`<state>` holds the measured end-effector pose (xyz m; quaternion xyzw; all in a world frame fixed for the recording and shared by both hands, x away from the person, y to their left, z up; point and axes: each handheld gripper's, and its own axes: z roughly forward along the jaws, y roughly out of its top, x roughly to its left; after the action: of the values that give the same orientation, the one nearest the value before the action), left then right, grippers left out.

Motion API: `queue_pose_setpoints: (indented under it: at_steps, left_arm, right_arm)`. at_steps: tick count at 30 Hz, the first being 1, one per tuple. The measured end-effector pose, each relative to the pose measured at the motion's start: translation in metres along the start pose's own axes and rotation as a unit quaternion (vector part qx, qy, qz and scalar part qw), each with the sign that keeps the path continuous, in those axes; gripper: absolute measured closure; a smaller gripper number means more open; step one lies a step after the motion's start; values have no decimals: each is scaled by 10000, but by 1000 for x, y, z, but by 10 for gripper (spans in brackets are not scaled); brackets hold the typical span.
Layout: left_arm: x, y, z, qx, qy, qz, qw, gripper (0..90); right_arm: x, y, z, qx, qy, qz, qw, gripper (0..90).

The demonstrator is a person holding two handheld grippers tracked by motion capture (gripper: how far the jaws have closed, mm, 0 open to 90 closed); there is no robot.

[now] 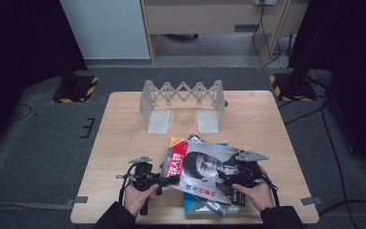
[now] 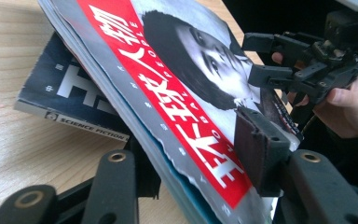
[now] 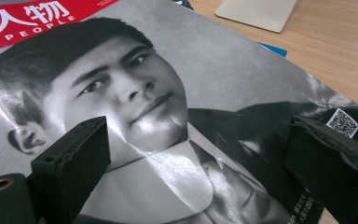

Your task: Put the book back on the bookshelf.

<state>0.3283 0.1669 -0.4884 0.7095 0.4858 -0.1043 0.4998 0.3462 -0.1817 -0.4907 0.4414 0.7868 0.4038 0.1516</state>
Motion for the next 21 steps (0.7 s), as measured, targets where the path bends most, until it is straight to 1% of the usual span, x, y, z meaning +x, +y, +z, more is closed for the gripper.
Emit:
queue_pose_setpoints:
  at_steps: [1,2,4,6,8,11,14,15,16,17,18,19,20,21]
  left_arm:
    - [0,0,0,10,7,-30,10000,570]
    - [1,1,0,28,1,-78,10000,570]
    - [2,3,-1,22,-32,-193,9998,607]
    - [2,4,-2,24,-66,-291,9996,644]
    - [1,6,-3,15,-91,-328,9994,680]
    - [-1,8,-6,-35,-126,-380,9992,701]
    - [-4,13,-10,-132,-178,-412,9989,745]
    - [-5,15,-11,-146,-179,-417,9989,761]
    - [-6,17,-13,-176,-169,-429,9988,761]
    - [-7,19,-14,-203,-164,-447,9987,767]
    - [-7,21,-16,-234,-164,-462,9985,789]
    - [-8,23,-17,-273,-176,-483,9983,789]
    - [-8,25,-19,-311,-185,-510,9980,797]
    - [-9,27,-19,-335,-211,-518,9979,808]
  right_arm:
    - [0,0,0,-3,1,5,10000,72]
    - [0,0,0,-9,-3,1,10000,72]
    - [-1,0,0,-21,9,23,10000,72]
    - [-2,1,-1,-23,48,102,9999,77]
    - [-4,2,-3,-107,53,193,9997,86]
    - [-7,4,-5,-181,3,227,9996,86]
    - [-13,5,-10,-288,-72,283,9992,85]
    - [-19,5,-14,-345,-142,344,9987,86]
    - [-19,5,-14,-345,-142,344,9987,86]
    - [-22,5,-16,-363,-179,366,9985,85]
    - [-29,5,-20,-405,-274,411,9980,85]
    - [-29,5,-20,-405,-274,411,9980,85]
    - [-32,5,-21,-415,-330,446,9976,86]
    - [-39,4,-25,-442,-422,483,9970,86]
